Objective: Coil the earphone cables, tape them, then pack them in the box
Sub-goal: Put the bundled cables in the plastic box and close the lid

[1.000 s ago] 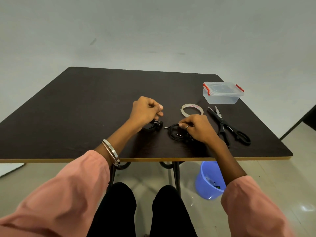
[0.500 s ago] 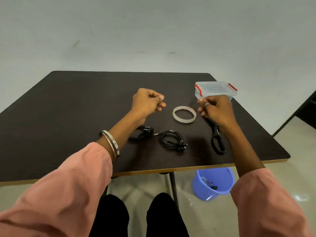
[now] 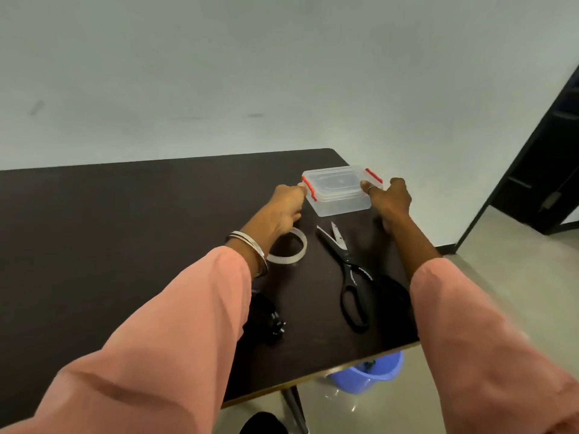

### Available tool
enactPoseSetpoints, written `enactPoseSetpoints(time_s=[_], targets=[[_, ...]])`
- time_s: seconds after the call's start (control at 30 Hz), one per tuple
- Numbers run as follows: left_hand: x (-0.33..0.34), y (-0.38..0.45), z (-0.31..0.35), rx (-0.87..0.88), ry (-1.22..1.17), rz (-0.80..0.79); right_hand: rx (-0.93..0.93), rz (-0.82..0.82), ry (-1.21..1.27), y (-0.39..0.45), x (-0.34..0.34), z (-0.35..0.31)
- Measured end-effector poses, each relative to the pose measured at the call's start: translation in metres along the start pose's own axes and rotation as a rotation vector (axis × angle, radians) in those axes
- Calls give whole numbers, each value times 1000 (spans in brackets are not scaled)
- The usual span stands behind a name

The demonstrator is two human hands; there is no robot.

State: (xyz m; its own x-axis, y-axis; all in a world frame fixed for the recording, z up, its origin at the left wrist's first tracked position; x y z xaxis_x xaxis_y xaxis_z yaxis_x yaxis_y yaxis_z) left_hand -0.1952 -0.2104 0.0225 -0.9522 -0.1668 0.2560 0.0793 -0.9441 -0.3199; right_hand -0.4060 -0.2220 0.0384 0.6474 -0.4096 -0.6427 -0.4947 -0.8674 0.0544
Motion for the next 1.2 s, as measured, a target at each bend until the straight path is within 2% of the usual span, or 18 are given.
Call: enactPoseSetpoints(time_s=[0.1, 0.3, 0.53, 0.7, 0.97, 1.2], targets=[[17, 12, -11, -65, -81, -61, 37, -83, 121, 6, 10, 3], [15, 10, -3, -15, -76, -33, 53, -48, 204, 2, 10, -3], [-46, -20, 37, 169, -35, 170, -46, 0, 281, -46, 7, -42], [-119, -65, 58, 231, -72, 268, -89, -148, 393, -104, 33, -70], [-230, -120, 46, 271, -104, 383, -143, -403, 378, -185, 87, -98], [-281, -129, 26, 318, 62, 494, -197, -517, 250, -214, 106, -102]])
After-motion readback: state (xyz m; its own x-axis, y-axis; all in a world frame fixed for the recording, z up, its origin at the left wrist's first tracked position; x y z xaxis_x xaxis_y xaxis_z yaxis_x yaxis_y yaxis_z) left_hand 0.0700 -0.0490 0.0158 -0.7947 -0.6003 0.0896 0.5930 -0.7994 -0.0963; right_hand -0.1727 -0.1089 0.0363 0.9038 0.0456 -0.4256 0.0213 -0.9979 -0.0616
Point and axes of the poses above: each hand's wrist, its own y-axis towards the middle knuckle, its own x-axis out of the palm, z = x × y, the point moved 5 cm from there along y, towards the middle knuckle, and after that the axes turned 13 degrees about -y, right-handed, at the moved point
